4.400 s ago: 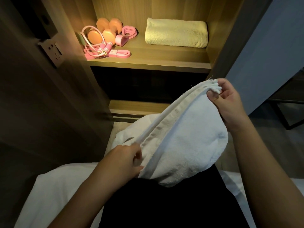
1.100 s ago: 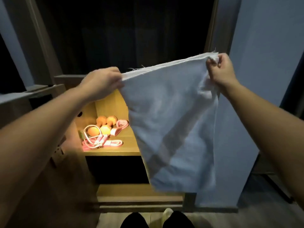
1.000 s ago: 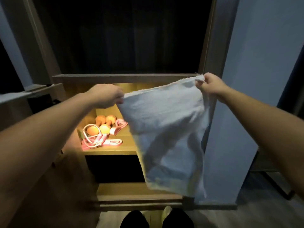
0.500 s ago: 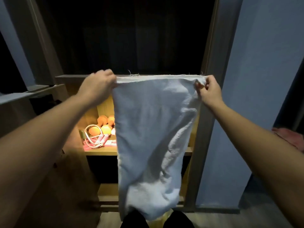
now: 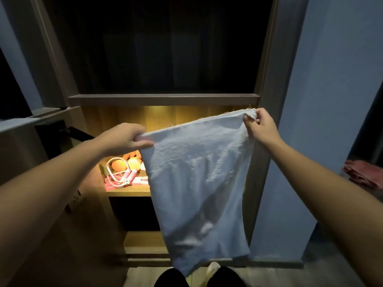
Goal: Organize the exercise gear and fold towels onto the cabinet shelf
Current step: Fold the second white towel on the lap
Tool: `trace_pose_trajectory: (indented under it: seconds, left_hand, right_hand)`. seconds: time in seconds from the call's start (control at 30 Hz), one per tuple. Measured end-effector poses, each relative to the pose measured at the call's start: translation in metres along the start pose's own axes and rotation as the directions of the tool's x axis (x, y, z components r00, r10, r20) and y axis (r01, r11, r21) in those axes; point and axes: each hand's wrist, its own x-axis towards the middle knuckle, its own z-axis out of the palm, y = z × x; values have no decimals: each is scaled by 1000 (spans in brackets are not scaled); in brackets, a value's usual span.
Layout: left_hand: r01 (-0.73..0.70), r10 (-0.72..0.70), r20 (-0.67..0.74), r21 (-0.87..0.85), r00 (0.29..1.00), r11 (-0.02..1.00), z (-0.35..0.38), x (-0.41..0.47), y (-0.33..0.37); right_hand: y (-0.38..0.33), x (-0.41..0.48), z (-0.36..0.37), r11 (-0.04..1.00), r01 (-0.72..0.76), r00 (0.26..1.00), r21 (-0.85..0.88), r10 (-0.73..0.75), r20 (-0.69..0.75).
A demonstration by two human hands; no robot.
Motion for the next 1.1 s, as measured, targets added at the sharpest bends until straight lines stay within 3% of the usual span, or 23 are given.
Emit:
trace_pose_trajectory:
  seconds: [0.17,0.33,0.4,0.5,0.53,0.6,0.67,0.8,1.0,1.1]
  left_hand:
    - [97,-111,-30,-307,993,947,20,0,3]
    - [328,-270,192,-413,943,850,23,13,0]
    - [377,-395,110,-605,912,701,28,18,-2]
    - [235,-588,27,-931,808,279,47,34,21]
    - [196,-656,-3,-953,754,230,53,42,33]
    - [189,-763,-162,-917,626,350,59,56,53]
    - [153,-762,-358,-848,540,507,53,65,57]
    - [83,-600,-559,-689,572,720,25,82,44]
    - [78,-479,-681,-530,555,844,-2,113,38]
    - [147,-472,-701,-472,535,869,-14,121,22]
  right_hand:
    - [-4,6,1,1000,18,1000,-4,-18,7]
    - [-4,8,-1,999,-16,999,51,14,45]
    - [-4,12,-2,996,-39,999,86,39,12]
    - [-9,20,6,995,-57,994,79,64,-92]
    - [-11,22,13,998,-50,990,48,56,-127]
    - [-13,22,26,998,-41,984,-53,31,-174]
    - [-11,23,28,988,-42,977,-147,10,-212]
    - [-6,40,13,978,-56,970,-203,5,-244]
    - [-28,76,21,997,36,964,-62,-51,-263]
    - [-34,93,19,995,62,963,-82,-81,-258]
